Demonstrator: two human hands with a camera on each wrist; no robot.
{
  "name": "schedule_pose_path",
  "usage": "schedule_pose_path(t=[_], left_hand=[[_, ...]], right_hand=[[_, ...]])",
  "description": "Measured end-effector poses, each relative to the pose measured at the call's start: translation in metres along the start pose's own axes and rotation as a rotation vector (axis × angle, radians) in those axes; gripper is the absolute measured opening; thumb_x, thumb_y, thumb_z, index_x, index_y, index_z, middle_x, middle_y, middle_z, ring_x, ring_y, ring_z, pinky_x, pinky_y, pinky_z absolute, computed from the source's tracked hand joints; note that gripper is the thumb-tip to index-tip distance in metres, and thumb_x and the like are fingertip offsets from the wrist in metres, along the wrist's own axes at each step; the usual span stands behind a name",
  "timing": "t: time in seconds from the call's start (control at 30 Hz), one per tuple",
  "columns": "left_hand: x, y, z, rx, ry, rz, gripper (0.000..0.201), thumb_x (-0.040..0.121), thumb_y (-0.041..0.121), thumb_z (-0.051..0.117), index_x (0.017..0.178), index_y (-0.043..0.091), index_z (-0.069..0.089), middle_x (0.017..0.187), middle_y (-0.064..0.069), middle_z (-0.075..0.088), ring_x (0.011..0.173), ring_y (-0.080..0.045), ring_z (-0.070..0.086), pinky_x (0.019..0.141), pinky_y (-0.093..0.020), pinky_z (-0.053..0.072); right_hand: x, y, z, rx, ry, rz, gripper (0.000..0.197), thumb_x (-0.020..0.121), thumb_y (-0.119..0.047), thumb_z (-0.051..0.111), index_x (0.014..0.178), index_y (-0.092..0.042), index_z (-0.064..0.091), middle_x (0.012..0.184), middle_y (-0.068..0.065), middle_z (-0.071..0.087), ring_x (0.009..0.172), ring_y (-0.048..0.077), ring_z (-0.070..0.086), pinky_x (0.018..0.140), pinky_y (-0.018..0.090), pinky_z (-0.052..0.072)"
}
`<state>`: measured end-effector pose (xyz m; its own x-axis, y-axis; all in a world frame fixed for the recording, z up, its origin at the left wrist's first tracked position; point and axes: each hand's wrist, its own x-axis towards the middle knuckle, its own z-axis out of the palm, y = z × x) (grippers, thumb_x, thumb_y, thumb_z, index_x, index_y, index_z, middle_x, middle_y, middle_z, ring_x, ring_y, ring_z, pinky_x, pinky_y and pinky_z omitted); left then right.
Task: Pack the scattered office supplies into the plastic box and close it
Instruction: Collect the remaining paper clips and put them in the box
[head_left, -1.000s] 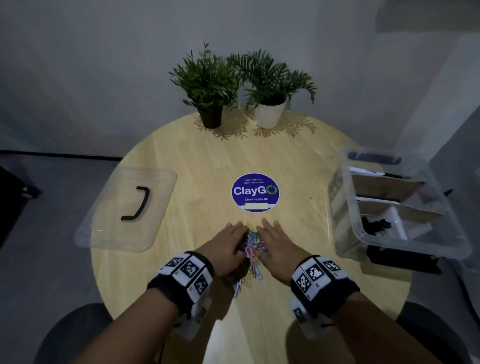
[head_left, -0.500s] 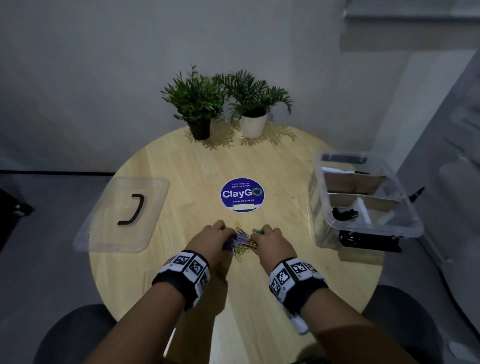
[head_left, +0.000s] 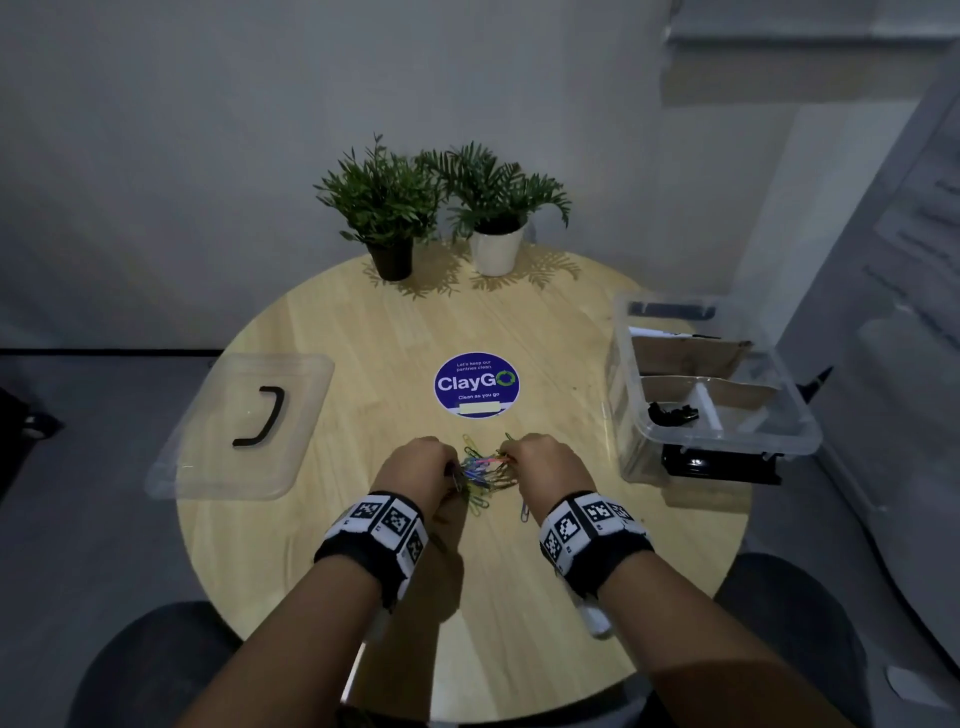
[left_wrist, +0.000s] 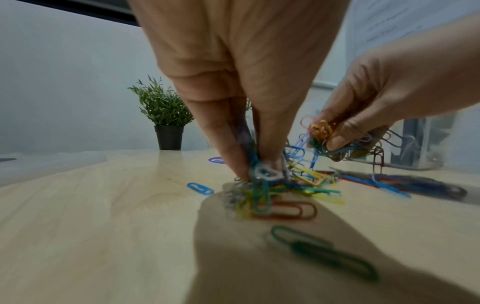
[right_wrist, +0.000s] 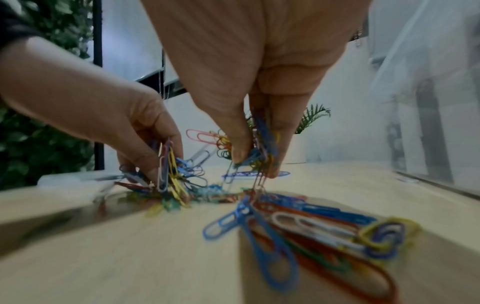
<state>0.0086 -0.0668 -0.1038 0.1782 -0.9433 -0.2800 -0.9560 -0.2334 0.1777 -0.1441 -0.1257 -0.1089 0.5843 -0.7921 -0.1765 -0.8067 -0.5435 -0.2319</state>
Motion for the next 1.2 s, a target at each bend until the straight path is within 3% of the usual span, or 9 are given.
schedule_pose_path(t=[0.1, 0.23, 0.4, 0.5, 0.63, 0.73, 0.83, 1.0, 1.2], left_hand=[[0.0, 0.001, -0.007, -0.045, 0.056, -0.002, 0.027, 0.087, 0.015, 0.059, 0.112, 0.019, 0.069, 0.109, -0.007, 0.066, 0.1, -0.027, 0.061, 0.087, -0.033, 0.05], [-0.003, 0.007, -0.014, -0.099, 0.14, 0.013, 0.026, 0.089, 0.014, 0.057, 0.111, 0.018, 0.071, 0.108, -0.007, 0.069, 0.099, -0.026, 0.063, 0.087, -0.032, 0.05], [-0.004, 0.01, -0.015, -0.127, 0.168, 0.005, 0.026, 0.089, 0.015, 0.057, 0.11, 0.017, 0.071, 0.108, -0.009, 0.07, 0.1, -0.028, 0.064, 0.086, -0.032, 0.049], [-0.004, 0.011, -0.011, -0.141, 0.165, -0.008, 0.024, 0.089, 0.017, 0.059, 0.109, 0.016, 0.072, 0.107, -0.009, 0.071, 0.1, -0.029, 0.064, 0.085, -0.032, 0.049], [-0.004, 0.014, -0.005, -0.169, 0.172, -0.025, 0.023, 0.087, 0.016, 0.061, 0.107, 0.014, 0.073, 0.106, -0.009, 0.072, 0.099, -0.029, 0.064, 0.086, -0.033, 0.051], [-0.006, 0.016, -0.003, -0.179, 0.165, -0.032, 0.022, 0.086, 0.016, 0.063, 0.106, 0.014, 0.073, 0.105, -0.008, 0.073, 0.098, -0.027, 0.065, 0.085, -0.033, 0.052], [-0.006, 0.017, -0.005, -0.21, 0.176, -0.033, 0.023, 0.085, 0.018, 0.066, 0.106, 0.015, 0.073, 0.105, -0.007, 0.073, 0.096, -0.026, 0.066, 0.082, -0.031, 0.051], [-0.006, 0.017, -0.014, -0.286, 0.23, -0.038, 0.02, 0.083, 0.013, 0.068, 0.102, 0.012, 0.074, 0.099, -0.008, 0.075, 0.088, -0.025, 0.068, 0.078, -0.028, 0.048], [-0.007, 0.018, -0.028, -0.345, 0.277, -0.023, 0.017, 0.081, 0.011, 0.072, 0.098, 0.009, 0.075, 0.091, -0.01, 0.075, 0.074, -0.023, 0.067, 0.068, -0.026, 0.05]], right_hand=[[0.001, 0.002, -0.003, 0.127, 0.074, 0.022, 0.033, 0.09, -0.007, 0.048, 0.116, -0.017, 0.065, 0.103, 0.015, 0.066, 0.093, 0.034, 0.063, 0.07, 0.031, 0.043], [-0.004, 0.004, -0.007, 0.323, 0.107, 0.093, 0.032, 0.091, -0.006, 0.05, 0.115, -0.016, 0.069, 0.107, 0.015, 0.071, 0.098, 0.033, 0.065, 0.085, 0.034, 0.053], [-0.016, 0.014, -0.051, 0.599, 0.371, 0.087, 0.026, 0.091, -0.007, 0.057, 0.113, -0.011, 0.071, 0.106, 0.011, 0.073, 0.094, 0.025, 0.068, 0.084, 0.021, 0.049], [-0.028, 0.038, -0.093, 0.737, 0.567, 0.089, 0.025, 0.087, -0.005, 0.062, 0.11, -0.008, 0.072, 0.102, 0.012, 0.074, 0.09, 0.021, 0.068, 0.089, 0.029, 0.053], [-0.056, 0.094, -0.13, 0.653, 0.756, 0.188, 0.024, 0.088, -0.005, 0.061, 0.109, -0.008, 0.072, 0.096, 0.004, 0.071, 0.087, 0.011, 0.061, 0.075, 0.011, 0.041], [-0.072, 0.139, -0.126, 0.556, 0.814, 0.322, 0.027, 0.087, -0.003, 0.06, 0.111, -0.007, 0.071, 0.103, 0.011, 0.073, 0.095, 0.02, 0.067, 0.081, 0.021, 0.048], [-0.075, 0.166, -0.106, 0.417, 0.748, 0.396, 0.027, 0.086, 0.0, 0.058, 0.109, -0.007, 0.072, 0.101, 0.021, 0.073, 0.094, 0.034, 0.068, 0.083, 0.036, 0.053], [-0.069, 0.166, -0.097, 0.232, 0.598, 0.41, 0.027, 0.09, -0.005, 0.054, 0.109, -0.013, 0.073, 0.101, 0.017, 0.073, 0.093, 0.033, 0.065, 0.073, 0.025, 0.044], [-0.045, 0.174, -0.099, 0.091, 0.183, 0.547, 0.023, 0.093, -0.011, 0.047, 0.101, -0.003, 0.067, 0.102, 0.016, 0.067, 0.081, 0.026, 0.058, 0.07, 0.026, 0.043]])
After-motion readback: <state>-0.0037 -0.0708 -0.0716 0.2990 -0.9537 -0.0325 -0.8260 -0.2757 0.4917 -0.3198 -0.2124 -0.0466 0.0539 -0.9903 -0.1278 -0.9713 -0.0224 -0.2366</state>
